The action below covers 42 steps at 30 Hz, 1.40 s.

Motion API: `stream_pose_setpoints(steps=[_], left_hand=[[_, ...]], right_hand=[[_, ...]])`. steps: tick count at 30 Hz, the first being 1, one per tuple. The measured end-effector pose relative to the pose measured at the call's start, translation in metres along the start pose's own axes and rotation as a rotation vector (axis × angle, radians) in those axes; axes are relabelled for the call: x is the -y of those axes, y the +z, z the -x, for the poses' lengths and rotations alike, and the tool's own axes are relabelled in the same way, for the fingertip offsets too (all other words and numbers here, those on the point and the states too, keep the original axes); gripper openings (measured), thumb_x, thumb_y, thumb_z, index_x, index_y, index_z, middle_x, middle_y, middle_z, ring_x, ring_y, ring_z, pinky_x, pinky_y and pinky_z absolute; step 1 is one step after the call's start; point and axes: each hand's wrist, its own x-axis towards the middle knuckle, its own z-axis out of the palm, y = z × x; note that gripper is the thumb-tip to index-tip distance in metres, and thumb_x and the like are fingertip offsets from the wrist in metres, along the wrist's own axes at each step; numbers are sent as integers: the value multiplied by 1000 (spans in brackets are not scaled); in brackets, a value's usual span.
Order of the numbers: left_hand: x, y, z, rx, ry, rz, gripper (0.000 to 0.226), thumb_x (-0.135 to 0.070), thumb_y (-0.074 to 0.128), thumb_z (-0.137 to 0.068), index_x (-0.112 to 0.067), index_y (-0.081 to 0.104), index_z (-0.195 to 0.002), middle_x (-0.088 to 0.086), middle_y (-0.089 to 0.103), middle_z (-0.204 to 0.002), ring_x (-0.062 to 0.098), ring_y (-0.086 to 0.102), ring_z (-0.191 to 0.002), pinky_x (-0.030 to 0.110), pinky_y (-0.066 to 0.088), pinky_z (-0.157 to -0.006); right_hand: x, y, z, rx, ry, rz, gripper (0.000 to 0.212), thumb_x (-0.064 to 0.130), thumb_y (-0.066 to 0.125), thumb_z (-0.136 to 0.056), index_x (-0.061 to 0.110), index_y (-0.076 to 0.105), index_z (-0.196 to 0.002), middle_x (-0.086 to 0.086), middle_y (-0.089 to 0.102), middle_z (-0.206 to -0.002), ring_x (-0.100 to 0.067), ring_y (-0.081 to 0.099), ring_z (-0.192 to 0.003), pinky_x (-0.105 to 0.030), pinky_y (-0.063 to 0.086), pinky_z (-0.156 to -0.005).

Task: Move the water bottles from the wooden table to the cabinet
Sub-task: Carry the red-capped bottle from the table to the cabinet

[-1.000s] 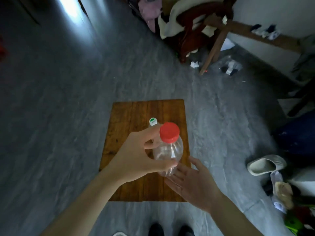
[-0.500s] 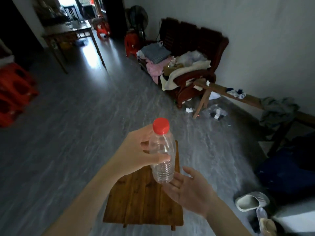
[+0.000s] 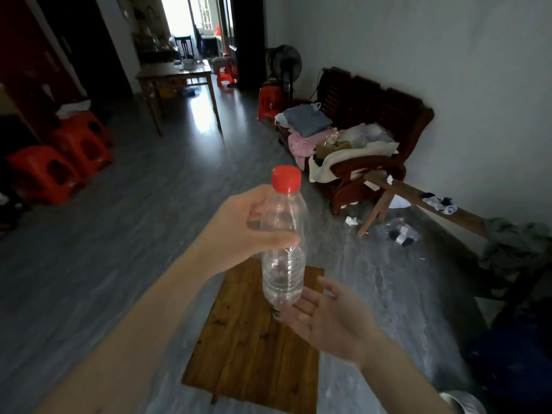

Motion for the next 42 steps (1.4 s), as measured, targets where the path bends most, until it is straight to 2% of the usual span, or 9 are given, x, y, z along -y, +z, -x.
stream_pose_setpoints(steps=[3,8,10,13,19,26,30,35,42], left_hand=[[2,-1,10,-15,-19,-75,47,-17,85,-75,-37,64,-112,-28,75,-100,-3,73,-94,17,55,-85],[8,11,18,32,-27,-105,50,-19,88,-72,-39,66,-111,-26,76,-99,0,74,-93,27,56,-89],[9,15,18,34,-13,-92,51,-27,88,-69,-40,66,-113,-25,76,-101,1,75,-95,27,56,-88],[15,14,20,27,-20,-54,50,-19,87,-73,-38,66,-114,-23,77,-102,2,75,-95,24,55,-86],[37,-7,46,-30,-68,1,48,-37,83,-66,-39,68,-111,-18,78,-101,5,76,-96,26,57,-86],[70,-79,105,-191,-163,-5,51,-26,91,-68,-37,70,-113,-12,78,-106,8,75,-101,32,56,-93],[83,-136,155,-276,-224,-31,51,-8,90,-72,-34,70,-112,-18,78,-99,0,74,-95,19,54,-86],[94,-202,228,-425,-289,-76,51,-9,89,-73,-23,71,-117,-4,79,-104,9,76,-97,19,56,-88],[98,-271,339,-638,-402,-126,47,-16,92,-72,-30,71,-113,-11,78,-104,13,75,-99,26,54,-93]], right_hand=[[-10,8,-9,-16,15,10,51,33,41,-100,-6,54,-130,-24,64,-128,-36,61,-117,-44,50,-94],[-31,-9,-10,-25,71,-9,50,33,39,-100,-5,59,-126,-22,65,-127,-33,61,-118,-41,48,-99],[-30,-16,-12,-38,63,-27,50,32,40,-99,-4,58,-128,-21,65,-128,-33,61,-119,-42,48,-100],[-30,-18,-13,-61,53,-46,51,33,39,-100,-3,57,-130,-21,64,-130,-34,62,-118,-42,49,-97],[-51,-2,-30,-106,108,10,52,35,40,-100,-5,54,-132,-23,64,-129,-35,62,-116,-42,50,-97],[-103,59,-74,-87,210,136,53,35,37,-102,-4,54,-134,-22,61,-134,-34,57,-124,-41,50,-96],[-149,105,-102,-29,299,249,53,34,35,-102,-4,54,-133,-22,62,-132,-34,57,-126,-41,48,-100],[-216,166,-134,27,401,334,53,35,37,-102,-6,55,-130,-23,61,-133,-33,59,-122,-42,50,-96],[-317,241,-161,138,586,479,54,31,39,-100,-7,49,-137,-23,56,-139,-34,59,-117,-43,49,-95]])
